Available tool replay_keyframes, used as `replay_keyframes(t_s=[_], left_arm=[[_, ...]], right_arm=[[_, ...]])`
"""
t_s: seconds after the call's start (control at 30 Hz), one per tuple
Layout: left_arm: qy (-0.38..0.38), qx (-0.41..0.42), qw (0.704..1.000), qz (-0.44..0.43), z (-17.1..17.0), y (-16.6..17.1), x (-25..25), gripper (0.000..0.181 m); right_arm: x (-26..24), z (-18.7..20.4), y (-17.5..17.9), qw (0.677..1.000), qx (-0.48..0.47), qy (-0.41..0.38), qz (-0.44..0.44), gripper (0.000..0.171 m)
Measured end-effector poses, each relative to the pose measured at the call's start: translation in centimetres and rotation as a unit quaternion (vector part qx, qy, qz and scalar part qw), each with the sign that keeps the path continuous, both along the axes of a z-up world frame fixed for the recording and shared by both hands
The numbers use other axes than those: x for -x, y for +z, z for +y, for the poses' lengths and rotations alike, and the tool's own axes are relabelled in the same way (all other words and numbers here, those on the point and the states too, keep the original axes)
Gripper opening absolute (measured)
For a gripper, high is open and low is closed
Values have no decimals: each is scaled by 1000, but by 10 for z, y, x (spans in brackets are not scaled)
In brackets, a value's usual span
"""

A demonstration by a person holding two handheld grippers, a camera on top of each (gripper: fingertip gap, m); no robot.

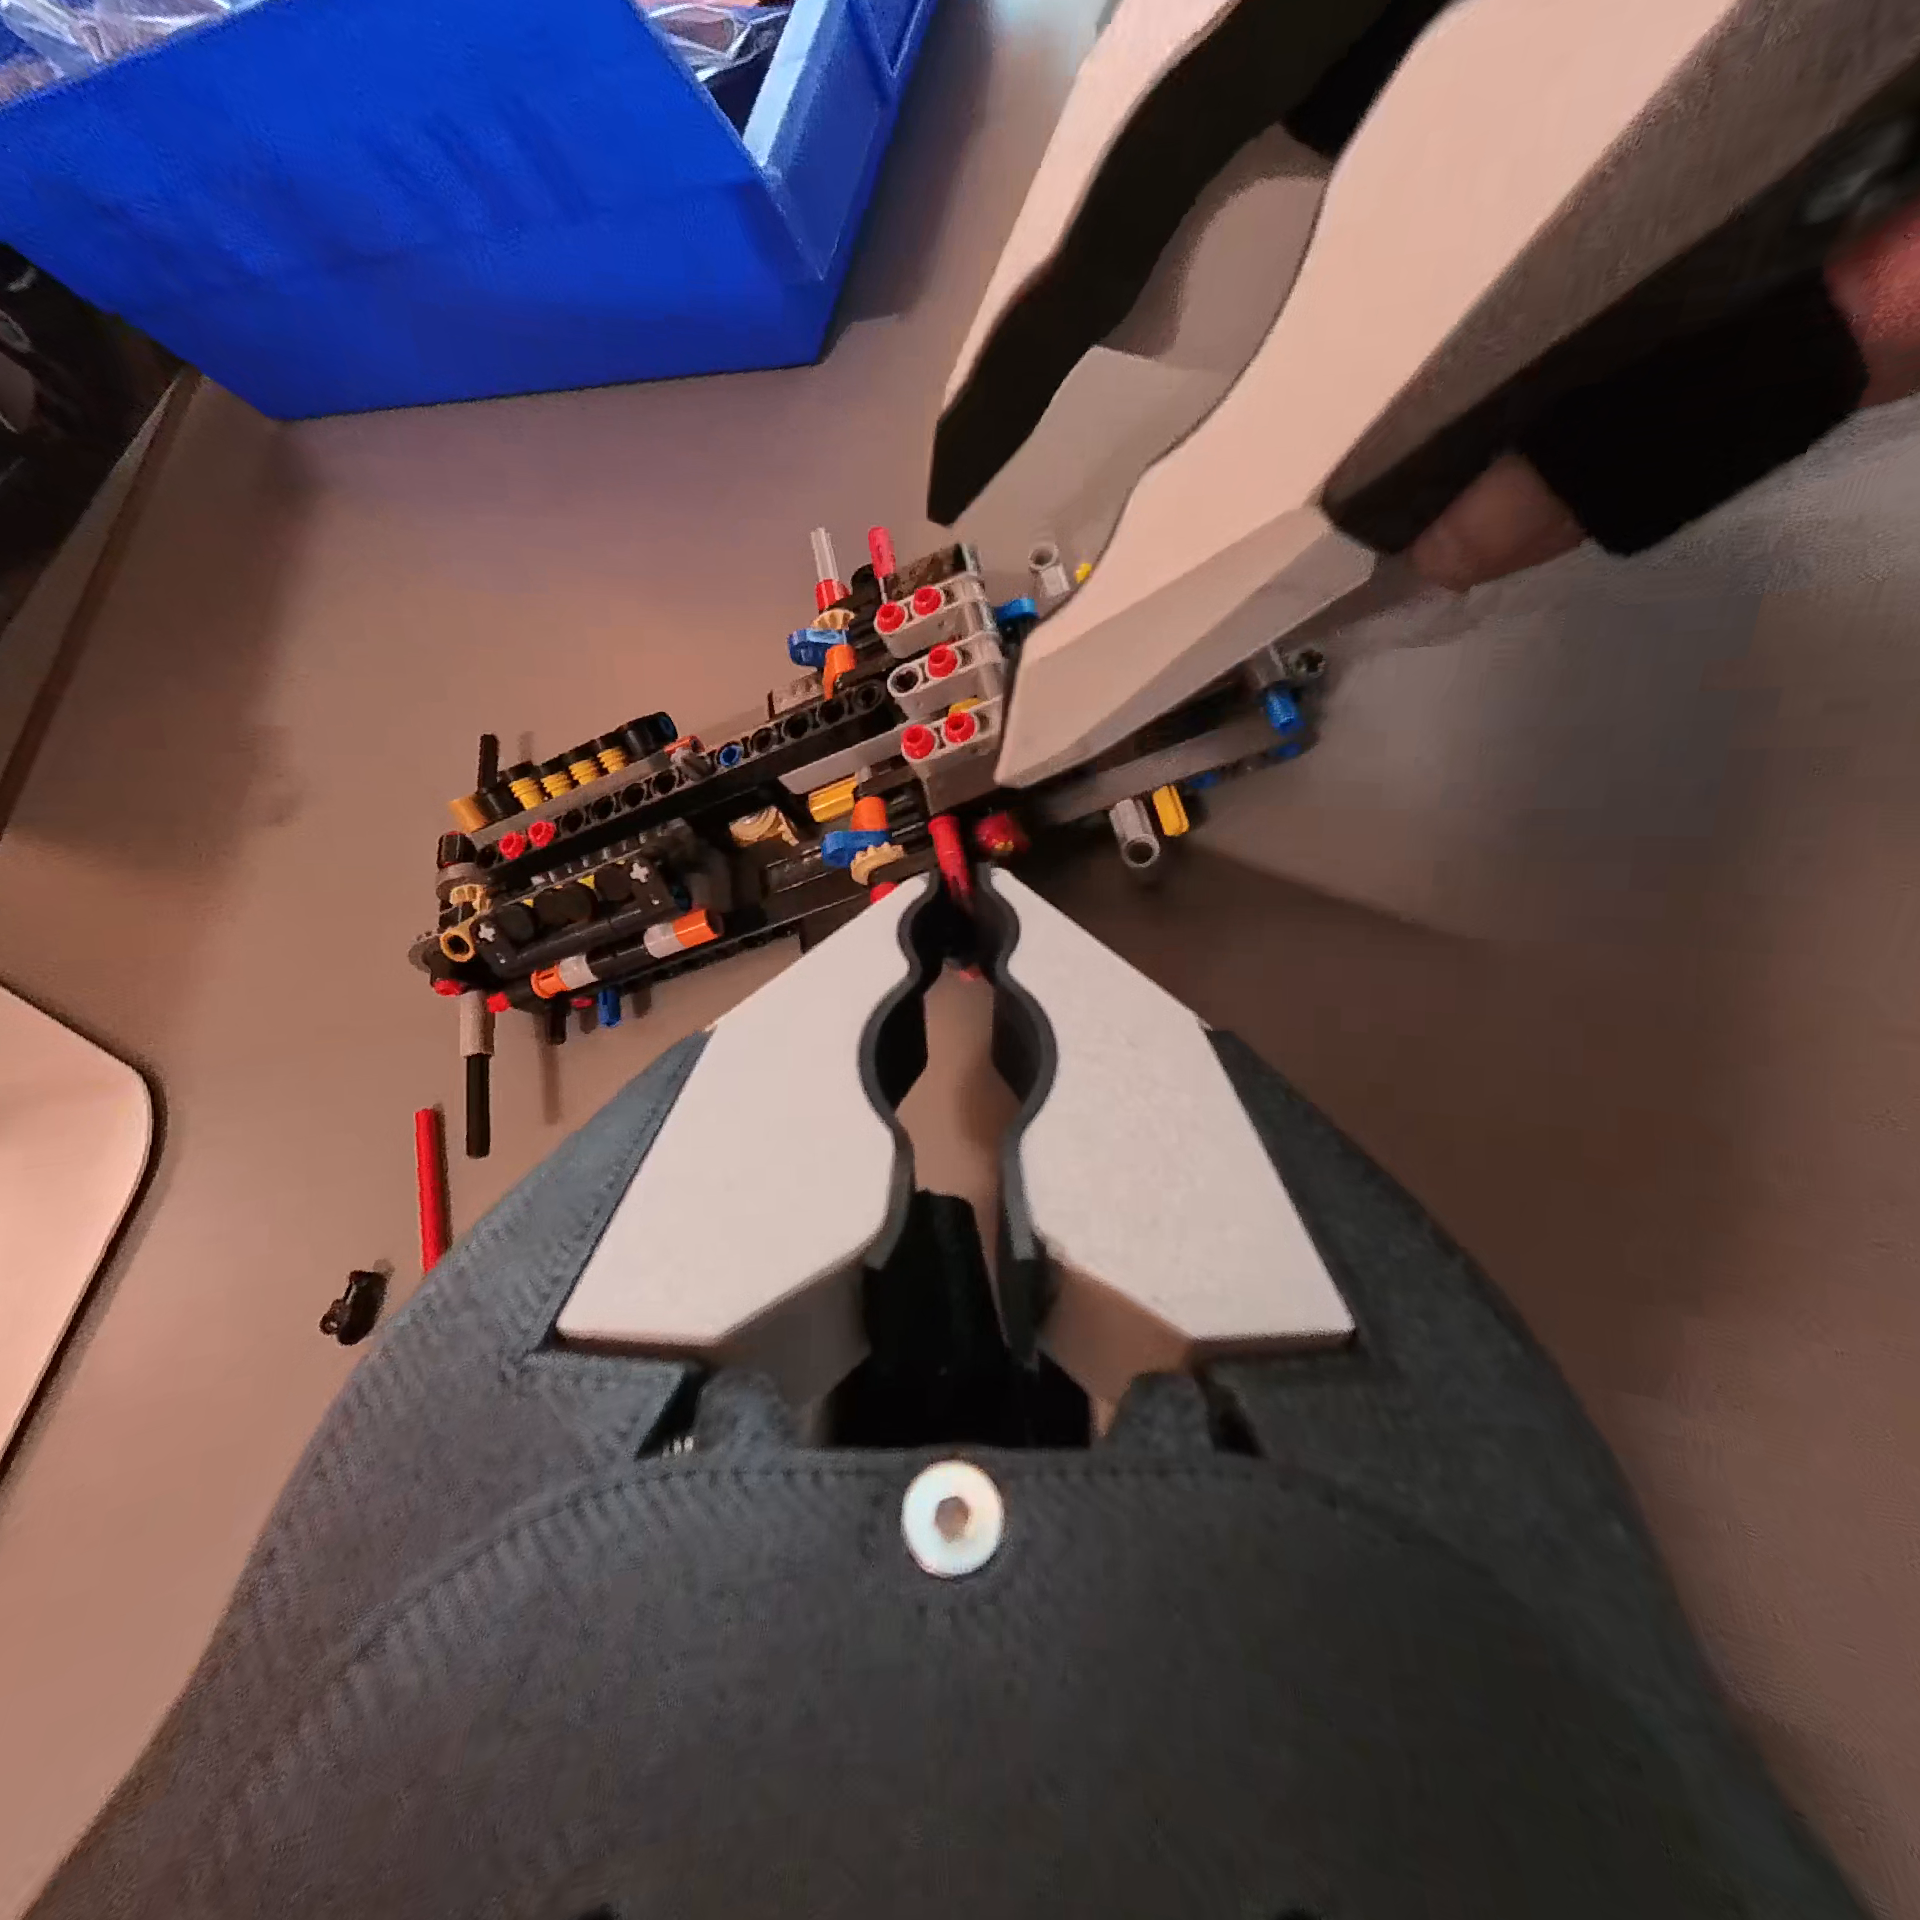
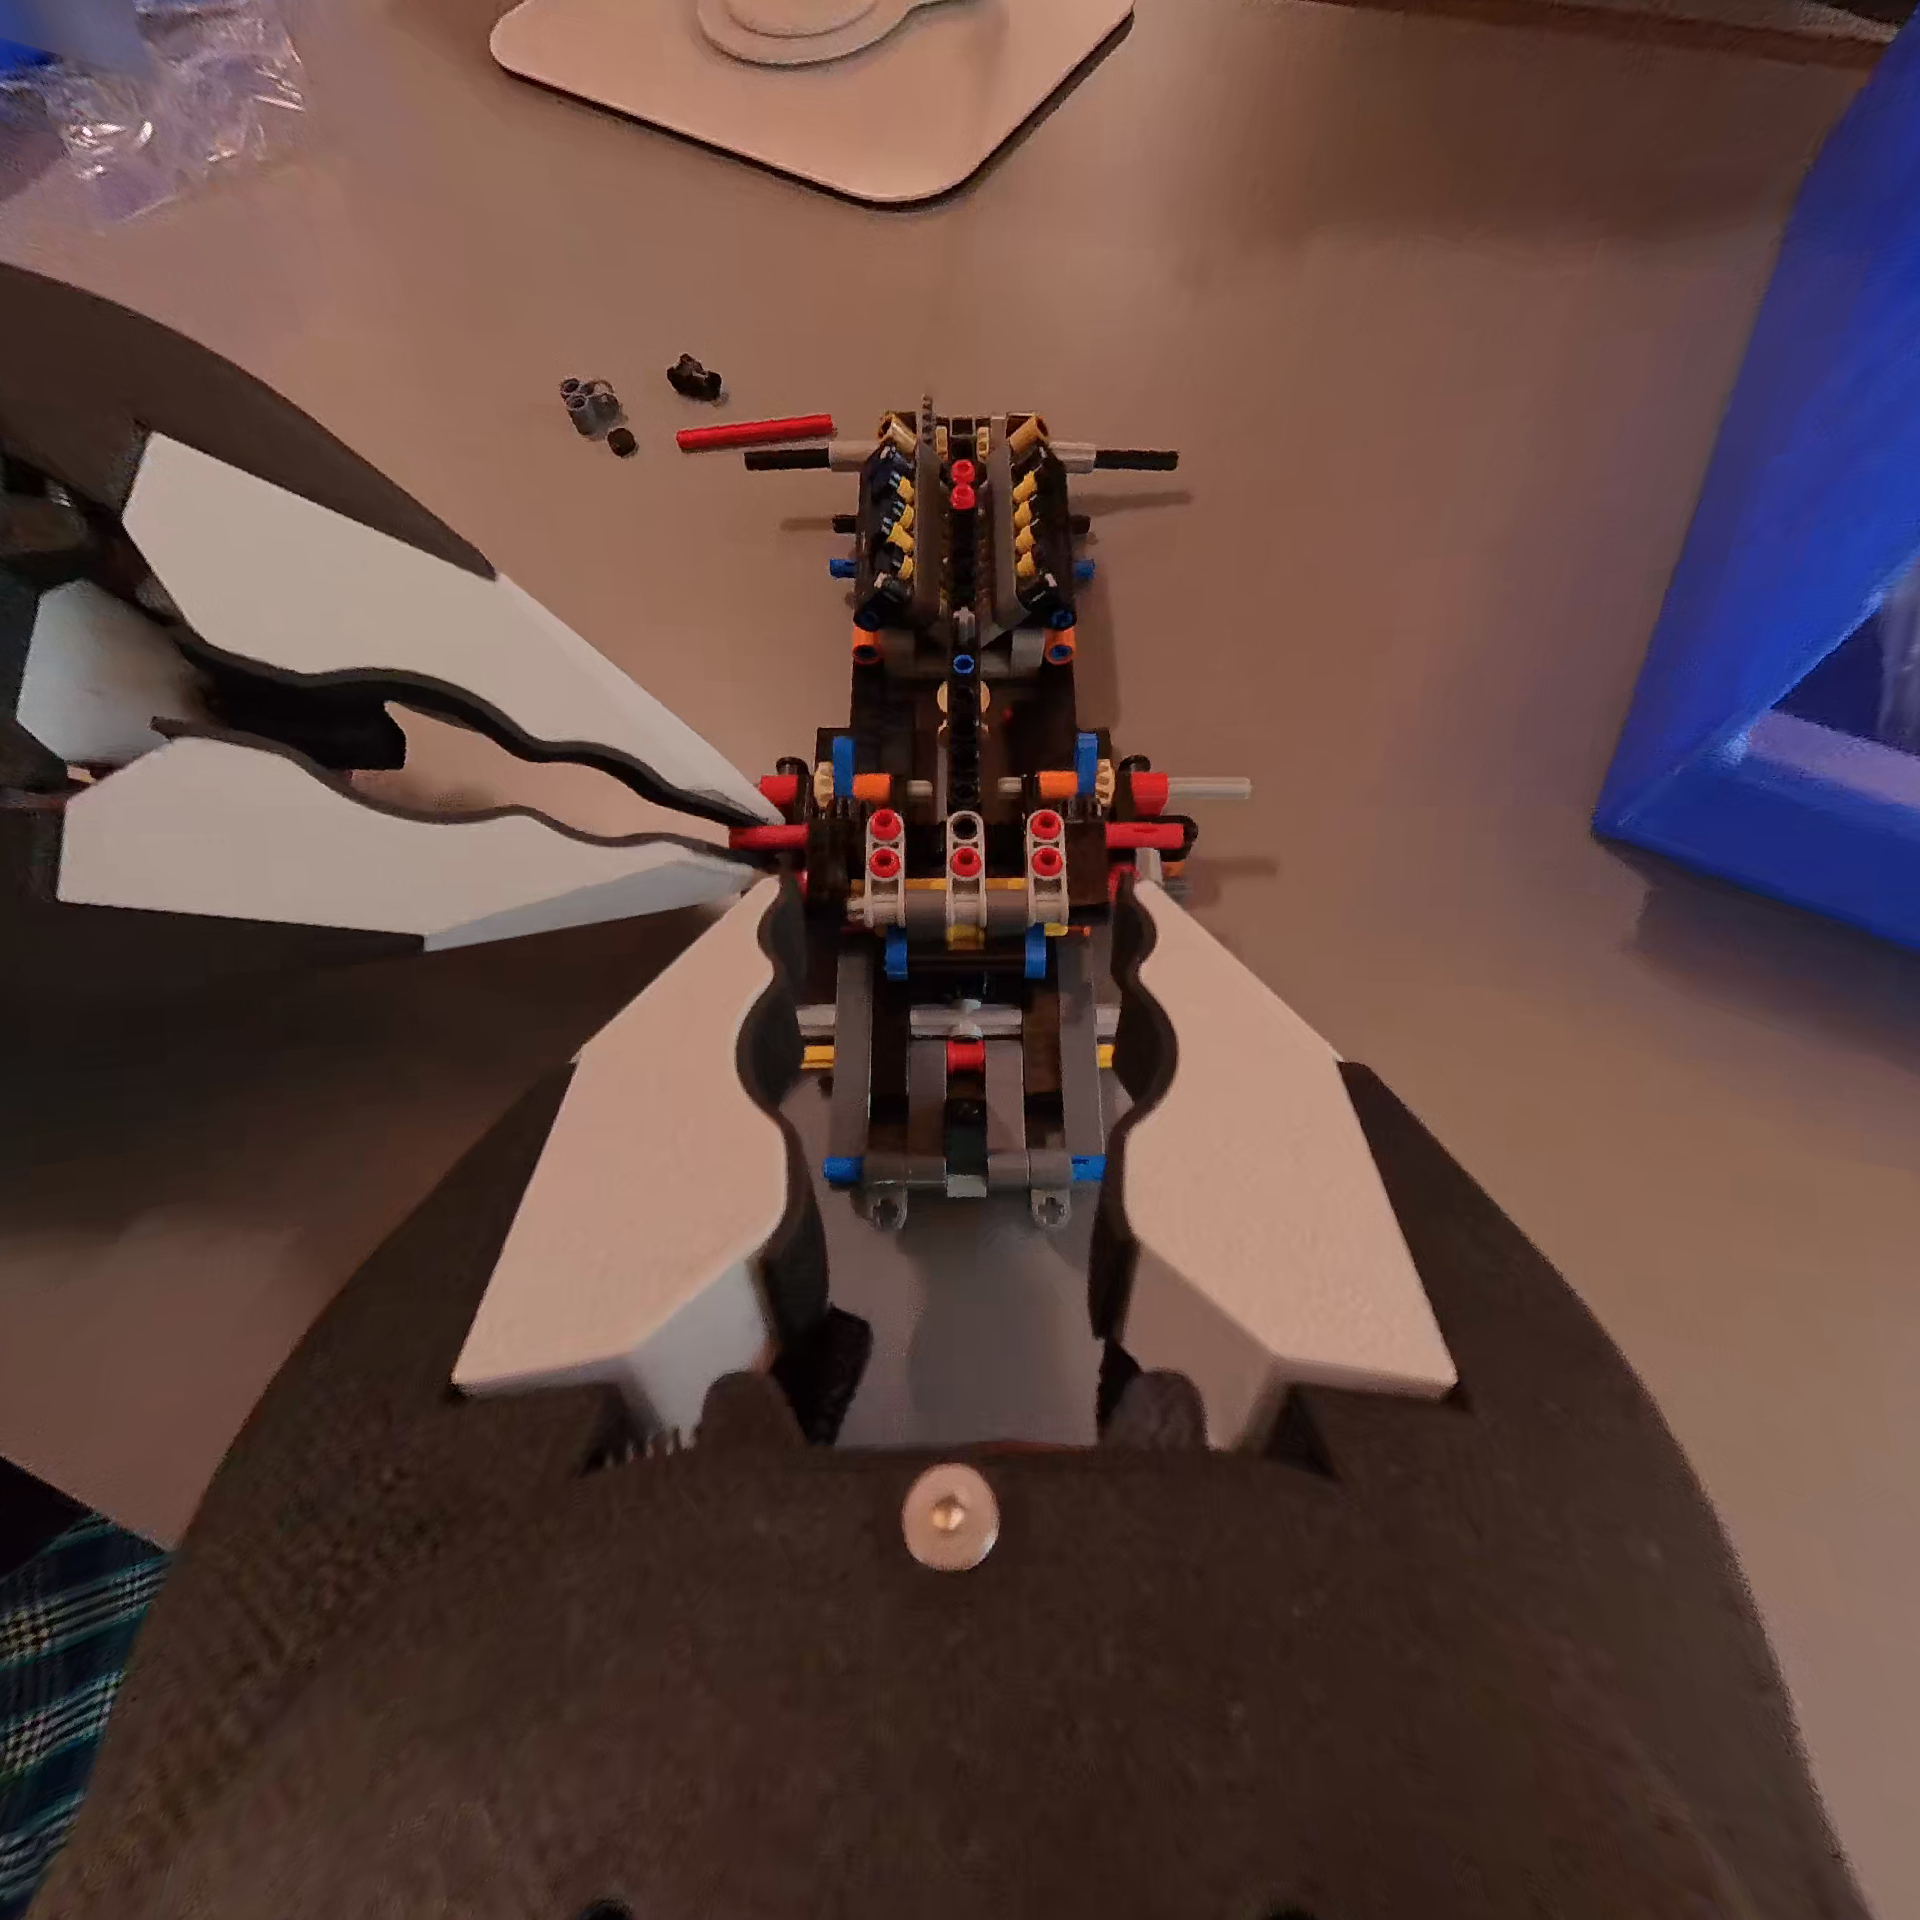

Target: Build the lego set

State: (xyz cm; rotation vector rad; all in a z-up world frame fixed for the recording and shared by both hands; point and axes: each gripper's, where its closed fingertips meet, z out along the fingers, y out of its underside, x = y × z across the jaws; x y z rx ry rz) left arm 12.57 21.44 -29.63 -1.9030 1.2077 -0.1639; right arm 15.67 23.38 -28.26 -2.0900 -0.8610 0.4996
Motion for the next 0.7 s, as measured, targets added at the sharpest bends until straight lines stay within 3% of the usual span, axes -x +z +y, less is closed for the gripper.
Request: replay_keyframes(t_s=[0.7], left_arm=[[-11, -20, 1000, -5, 3, 0, -6, 3]], right_arm=[[1, 6, -6, 997, 25, 40, -68, 54]])
